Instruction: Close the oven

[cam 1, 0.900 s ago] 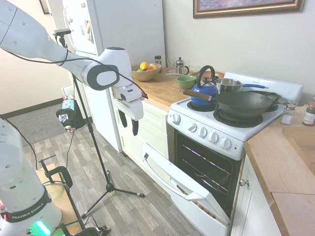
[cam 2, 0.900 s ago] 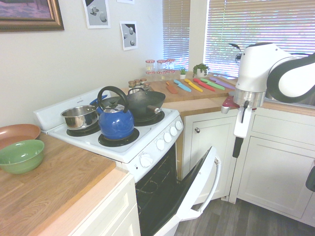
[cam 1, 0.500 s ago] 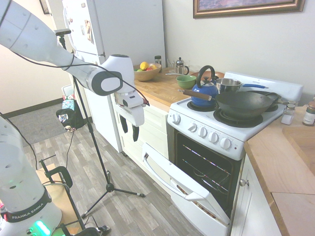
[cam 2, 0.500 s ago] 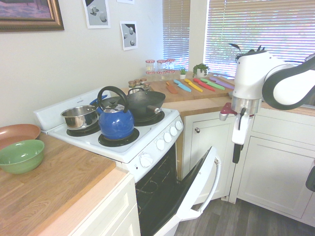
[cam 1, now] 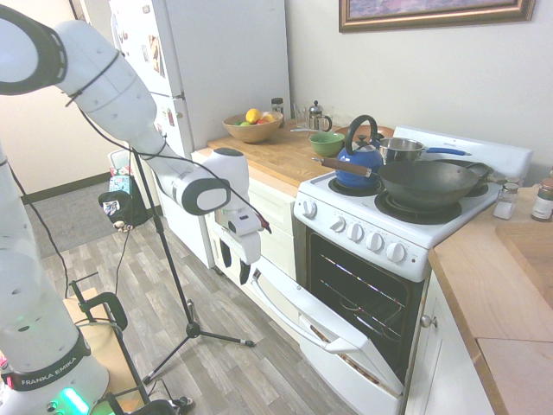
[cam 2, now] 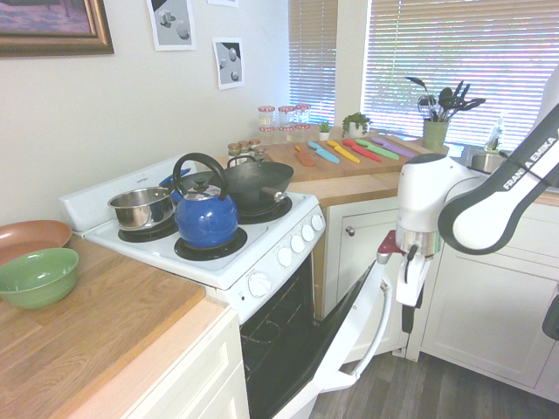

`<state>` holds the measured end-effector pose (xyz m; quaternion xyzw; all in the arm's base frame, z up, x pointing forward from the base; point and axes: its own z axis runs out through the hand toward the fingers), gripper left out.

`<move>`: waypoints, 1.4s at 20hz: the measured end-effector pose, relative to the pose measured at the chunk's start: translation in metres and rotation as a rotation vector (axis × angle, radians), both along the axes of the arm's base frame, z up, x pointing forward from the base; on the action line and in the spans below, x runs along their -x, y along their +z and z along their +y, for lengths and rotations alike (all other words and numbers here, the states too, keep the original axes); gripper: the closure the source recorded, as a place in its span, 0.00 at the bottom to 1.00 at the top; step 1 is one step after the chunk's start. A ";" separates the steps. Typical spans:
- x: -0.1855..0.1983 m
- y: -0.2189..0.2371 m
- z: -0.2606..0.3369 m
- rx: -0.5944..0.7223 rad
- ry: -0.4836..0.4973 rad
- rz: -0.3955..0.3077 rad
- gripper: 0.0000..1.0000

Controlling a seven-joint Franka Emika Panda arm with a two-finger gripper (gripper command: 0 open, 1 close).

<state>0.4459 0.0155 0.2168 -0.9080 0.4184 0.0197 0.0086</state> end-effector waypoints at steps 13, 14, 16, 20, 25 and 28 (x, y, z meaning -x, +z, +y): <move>-0.035 -0.096 0.003 0.040 0.059 -0.023 0.00; -0.039 -0.101 0.003 0.046 0.065 -0.023 0.00; -0.045 -0.112 0.001 0.057 0.068 -0.017 0.00; -0.049 -0.144 -0.017 0.079 0.048 -0.009 0.00; -0.072 -0.148 -0.018 0.106 0.064 -0.071 0.00; -0.087 -0.137 -0.012 0.114 0.079 -0.122 0.00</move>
